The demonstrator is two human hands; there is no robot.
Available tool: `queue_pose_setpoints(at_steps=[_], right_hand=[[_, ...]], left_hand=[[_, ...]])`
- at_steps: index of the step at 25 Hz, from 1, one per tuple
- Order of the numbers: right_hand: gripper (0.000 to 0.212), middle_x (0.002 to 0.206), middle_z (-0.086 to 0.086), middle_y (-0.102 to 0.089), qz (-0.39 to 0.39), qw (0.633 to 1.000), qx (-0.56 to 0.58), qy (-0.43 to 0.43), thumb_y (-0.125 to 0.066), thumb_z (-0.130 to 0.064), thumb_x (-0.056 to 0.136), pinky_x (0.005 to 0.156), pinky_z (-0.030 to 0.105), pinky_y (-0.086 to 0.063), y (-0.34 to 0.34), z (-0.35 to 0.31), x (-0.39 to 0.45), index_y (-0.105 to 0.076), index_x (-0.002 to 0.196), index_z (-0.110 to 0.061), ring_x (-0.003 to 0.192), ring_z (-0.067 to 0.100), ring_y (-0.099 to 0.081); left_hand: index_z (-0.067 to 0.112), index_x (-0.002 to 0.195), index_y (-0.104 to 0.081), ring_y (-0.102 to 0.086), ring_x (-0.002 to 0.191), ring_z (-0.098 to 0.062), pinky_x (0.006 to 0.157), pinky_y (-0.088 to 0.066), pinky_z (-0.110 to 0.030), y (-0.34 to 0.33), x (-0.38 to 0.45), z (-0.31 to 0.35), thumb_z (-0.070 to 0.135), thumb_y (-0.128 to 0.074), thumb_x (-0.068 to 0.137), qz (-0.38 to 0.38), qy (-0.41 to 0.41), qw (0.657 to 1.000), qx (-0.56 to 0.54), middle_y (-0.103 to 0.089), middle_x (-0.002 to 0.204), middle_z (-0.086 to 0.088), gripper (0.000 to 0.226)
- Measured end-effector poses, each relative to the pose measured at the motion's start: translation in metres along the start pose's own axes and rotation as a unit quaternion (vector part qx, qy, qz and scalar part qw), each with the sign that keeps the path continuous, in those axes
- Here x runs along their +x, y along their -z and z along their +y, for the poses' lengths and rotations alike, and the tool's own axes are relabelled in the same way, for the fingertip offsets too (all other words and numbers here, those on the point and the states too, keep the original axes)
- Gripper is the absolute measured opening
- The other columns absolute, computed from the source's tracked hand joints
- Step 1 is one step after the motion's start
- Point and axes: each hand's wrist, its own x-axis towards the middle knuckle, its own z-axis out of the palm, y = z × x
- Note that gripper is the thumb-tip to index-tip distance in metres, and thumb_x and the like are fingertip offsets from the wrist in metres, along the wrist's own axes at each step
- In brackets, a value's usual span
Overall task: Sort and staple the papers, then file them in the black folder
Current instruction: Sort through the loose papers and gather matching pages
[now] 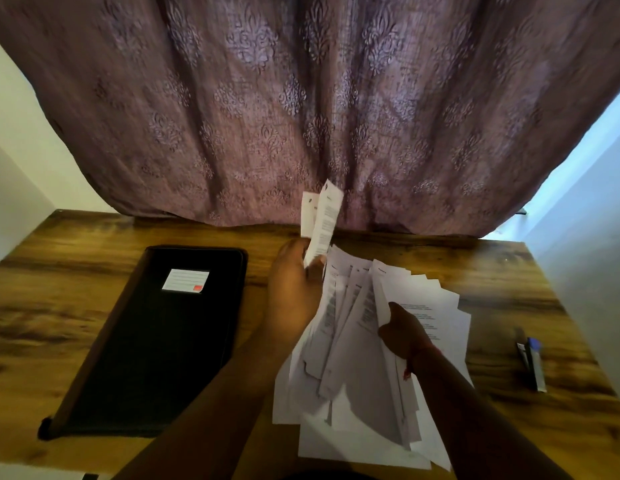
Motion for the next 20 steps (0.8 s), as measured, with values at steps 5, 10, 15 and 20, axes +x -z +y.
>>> queue_pose_setpoints(at_steps=[5,10,15,20], right_hand=[[0.031,0.113,0.005,-0.060,0.009,0.996,0.085,0.018,-0.063,-0.011,0.090,0.096,0.047,-0.046,0.008,0.007,-0.011,-0.053,0.117,-0.020,0.111,0.028,-0.055],[0.033,0.120,0.008,-0.064,0.080,0.983,0.160,0.050,-0.065,-0.030,0.092,0.099,0.045,-0.044,0.031,0.022,-0.020,-0.060,0.120,-0.014,0.109,0.024,-0.057],[0.037,0.126,0.019,-0.060,0.179,0.980,0.087,0.019,-0.061,-0.012,0.092,0.098,0.044,-0.044,0.058,0.022,-0.026,-0.052,0.128,-0.006,0.115,0.037,-0.056],[0.039,0.122,0.013,-0.062,0.132,0.980,-0.099,0.115,-0.055,-0.010,0.091,0.090,0.045,-0.055,0.024,-0.025,-0.034,-0.045,0.128,-0.013,0.107,0.031,-0.063]], left_hand=[[0.018,0.125,-0.059,-0.060,0.117,-0.010,0.093,-0.053,-0.025,0.014,0.004,0.044,0.021,-0.060,0.098,0.059,-0.096,0.986,-0.126,-0.064,0.126,0.001,0.027],[0.026,0.116,-0.062,-0.068,0.100,-0.014,0.087,-0.057,-0.039,0.003,0.009,-0.026,0.015,-0.061,0.096,0.049,0.119,0.972,-0.194,-0.070,0.109,0.008,0.023],[0.018,0.142,-0.045,-0.059,0.110,-0.013,0.074,-0.051,-0.014,-0.017,-0.032,-0.093,0.019,-0.061,0.096,-0.015,0.183,0.980,-0.075,-0.058,0.129,0.002,0.049],[0.025,0.133,-0.056,-0.062,0.108,-0.017,0.089,-0.057,-0.033,-0.044,-0.052,-0.107,0.024,-0.054,0.100,-0.112,0.171,0.979,0.017,-0.061,0.127,0.004,0.032]])
